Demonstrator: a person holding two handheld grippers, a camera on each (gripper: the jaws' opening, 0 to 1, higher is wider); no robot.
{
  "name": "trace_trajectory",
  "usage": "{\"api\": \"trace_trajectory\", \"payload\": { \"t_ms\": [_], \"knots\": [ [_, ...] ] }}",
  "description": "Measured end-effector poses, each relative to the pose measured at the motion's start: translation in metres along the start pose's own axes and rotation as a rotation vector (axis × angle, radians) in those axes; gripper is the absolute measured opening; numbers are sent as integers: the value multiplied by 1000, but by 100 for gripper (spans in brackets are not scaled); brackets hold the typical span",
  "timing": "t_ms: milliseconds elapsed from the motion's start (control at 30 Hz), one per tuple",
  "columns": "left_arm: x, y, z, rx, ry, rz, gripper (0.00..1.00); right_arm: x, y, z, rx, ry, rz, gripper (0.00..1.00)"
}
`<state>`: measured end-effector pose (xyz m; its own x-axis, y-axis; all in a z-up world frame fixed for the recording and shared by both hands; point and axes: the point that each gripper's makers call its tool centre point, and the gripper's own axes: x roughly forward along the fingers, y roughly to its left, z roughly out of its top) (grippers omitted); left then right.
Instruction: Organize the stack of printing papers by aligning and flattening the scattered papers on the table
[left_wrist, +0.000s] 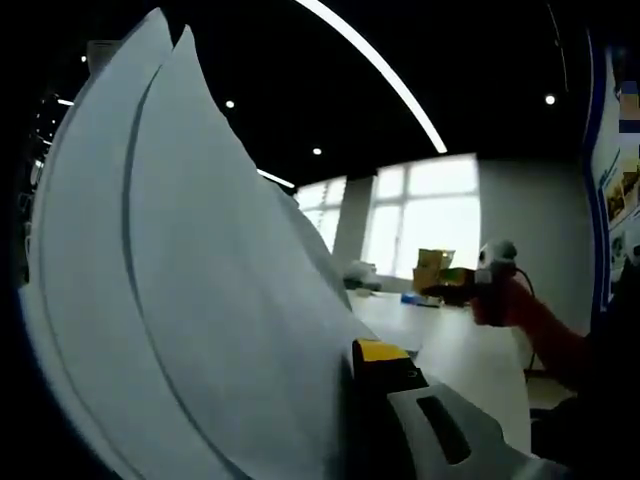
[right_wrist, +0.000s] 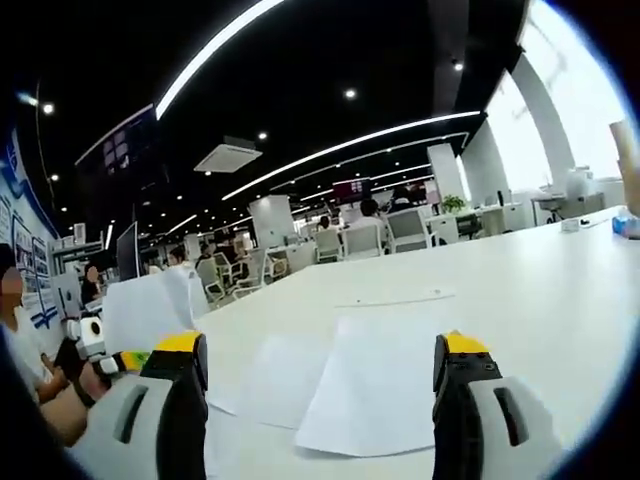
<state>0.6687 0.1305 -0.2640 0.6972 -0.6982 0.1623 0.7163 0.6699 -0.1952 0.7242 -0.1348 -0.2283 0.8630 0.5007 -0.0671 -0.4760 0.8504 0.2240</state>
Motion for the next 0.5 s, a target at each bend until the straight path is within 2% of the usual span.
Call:
{"api": "trace_trajectory", "payload": {
  "t_ms": [500],
  "knots": [
    [0, 3, 0, 2, 2, 0, 11, -1, -9, -5, 7, 8, -26, 88]
  ]
}}
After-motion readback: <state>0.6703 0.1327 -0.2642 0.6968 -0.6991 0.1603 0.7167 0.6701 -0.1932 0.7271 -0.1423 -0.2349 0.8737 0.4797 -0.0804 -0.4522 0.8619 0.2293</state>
